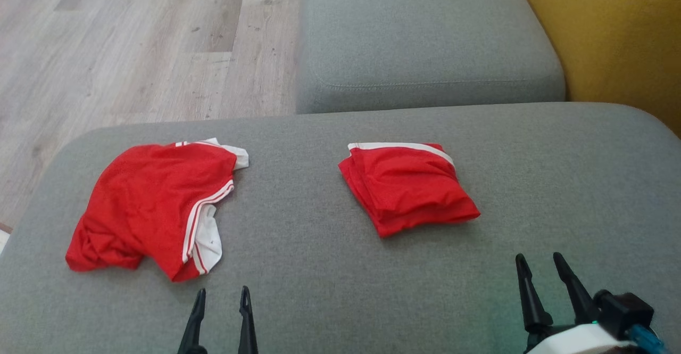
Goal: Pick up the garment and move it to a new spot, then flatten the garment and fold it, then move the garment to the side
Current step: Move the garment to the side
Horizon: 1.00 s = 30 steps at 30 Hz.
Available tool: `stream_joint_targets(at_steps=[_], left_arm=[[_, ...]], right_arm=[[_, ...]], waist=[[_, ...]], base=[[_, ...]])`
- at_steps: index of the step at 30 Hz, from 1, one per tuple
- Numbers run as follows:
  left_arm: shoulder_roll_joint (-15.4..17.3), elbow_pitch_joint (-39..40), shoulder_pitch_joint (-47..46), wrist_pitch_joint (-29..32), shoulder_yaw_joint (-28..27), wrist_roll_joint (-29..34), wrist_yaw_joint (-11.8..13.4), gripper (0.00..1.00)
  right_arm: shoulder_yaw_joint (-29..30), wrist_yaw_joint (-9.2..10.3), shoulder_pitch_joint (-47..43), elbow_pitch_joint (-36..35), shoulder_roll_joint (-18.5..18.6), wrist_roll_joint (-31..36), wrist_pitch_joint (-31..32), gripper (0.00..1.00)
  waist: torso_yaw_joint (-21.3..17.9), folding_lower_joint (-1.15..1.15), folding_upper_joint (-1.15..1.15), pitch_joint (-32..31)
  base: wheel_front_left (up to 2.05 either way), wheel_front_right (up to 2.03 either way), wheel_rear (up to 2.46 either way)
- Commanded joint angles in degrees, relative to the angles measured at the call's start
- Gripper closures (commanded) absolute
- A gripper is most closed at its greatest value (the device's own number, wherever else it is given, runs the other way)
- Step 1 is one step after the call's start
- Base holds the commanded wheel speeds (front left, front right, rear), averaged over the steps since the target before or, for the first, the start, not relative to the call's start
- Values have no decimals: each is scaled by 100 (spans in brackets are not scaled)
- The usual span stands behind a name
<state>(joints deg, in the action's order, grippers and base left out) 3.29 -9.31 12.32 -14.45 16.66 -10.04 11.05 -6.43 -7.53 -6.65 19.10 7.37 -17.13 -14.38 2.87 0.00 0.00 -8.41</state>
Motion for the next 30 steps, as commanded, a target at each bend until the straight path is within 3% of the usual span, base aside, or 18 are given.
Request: stream_joint_targets(at_steps=[1,14,21,30], left_arm=[[-35,139,-199,-55,-203,59,-14,0],[-39,144,-187,-55,-187,113,-53,0],[-40,202,-303,-55,-119,115,-67,0],[-41,231,-741,-55,92,72,-96,0]], right_arm=[[-128,4,123,-150,52,-11,-62,0],[-188,4,125,-84,102,-60,-62,0],[-329,4,334,123,227,-51,-59,0],[-431,4,1577,560,458,-482,887,0]], waist=[[-7,0,0,-12],[-1,0,0,39],[72,0,0,375],[266,0,0,1220]], base=[[0,0,0],[0,0,0],[0,0,0],[0,0,0]])
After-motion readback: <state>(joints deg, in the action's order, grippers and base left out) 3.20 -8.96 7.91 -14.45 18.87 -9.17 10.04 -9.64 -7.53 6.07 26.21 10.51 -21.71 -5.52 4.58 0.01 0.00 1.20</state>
